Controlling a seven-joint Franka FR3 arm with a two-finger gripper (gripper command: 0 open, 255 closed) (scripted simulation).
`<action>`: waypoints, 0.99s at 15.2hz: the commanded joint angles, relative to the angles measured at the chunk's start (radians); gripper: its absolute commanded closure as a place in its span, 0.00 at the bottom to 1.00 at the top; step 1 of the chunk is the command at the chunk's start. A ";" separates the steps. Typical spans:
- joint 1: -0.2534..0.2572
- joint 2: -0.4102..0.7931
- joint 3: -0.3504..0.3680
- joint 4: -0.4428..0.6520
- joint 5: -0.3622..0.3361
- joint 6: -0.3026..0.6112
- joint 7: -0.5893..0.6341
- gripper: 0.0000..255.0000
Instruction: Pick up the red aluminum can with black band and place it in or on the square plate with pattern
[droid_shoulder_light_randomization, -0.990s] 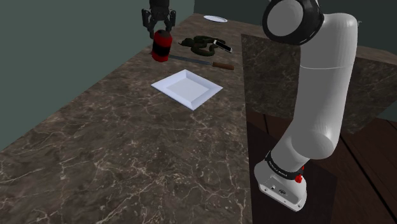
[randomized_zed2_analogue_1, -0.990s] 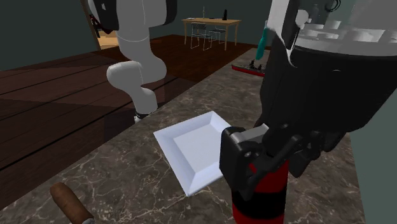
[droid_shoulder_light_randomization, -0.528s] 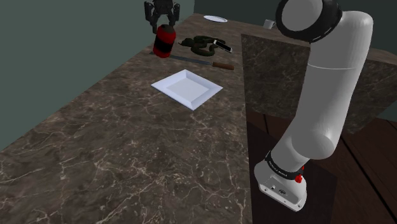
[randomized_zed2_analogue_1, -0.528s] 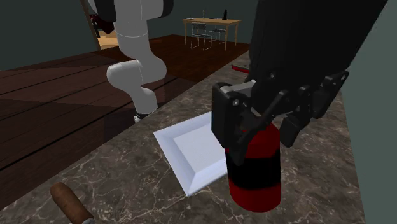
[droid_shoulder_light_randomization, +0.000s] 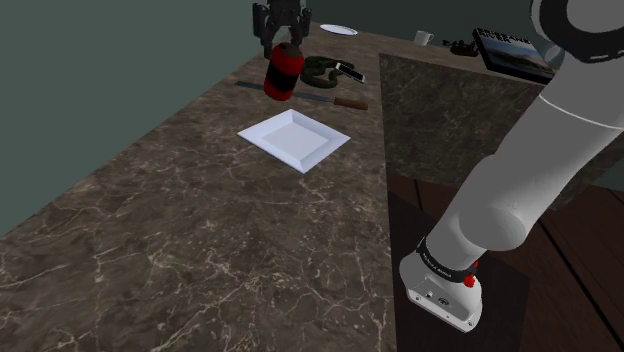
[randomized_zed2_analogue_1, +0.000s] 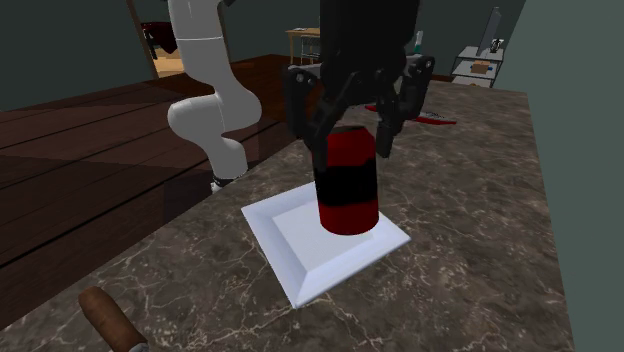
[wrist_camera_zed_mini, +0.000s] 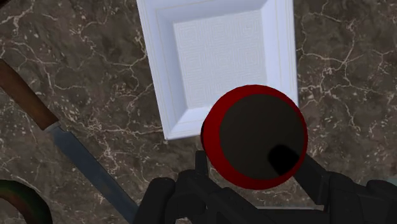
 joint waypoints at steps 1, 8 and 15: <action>0.004 -0.078 0.004 -0.074 0.005 -0.004 0.007 1.00; 0.011 -0.193 0.010 -0.250 0.014 0.058 0.017 1.00; 0.011 -0.202 0.010 -0.354 0.016 0.153 0.015 1.00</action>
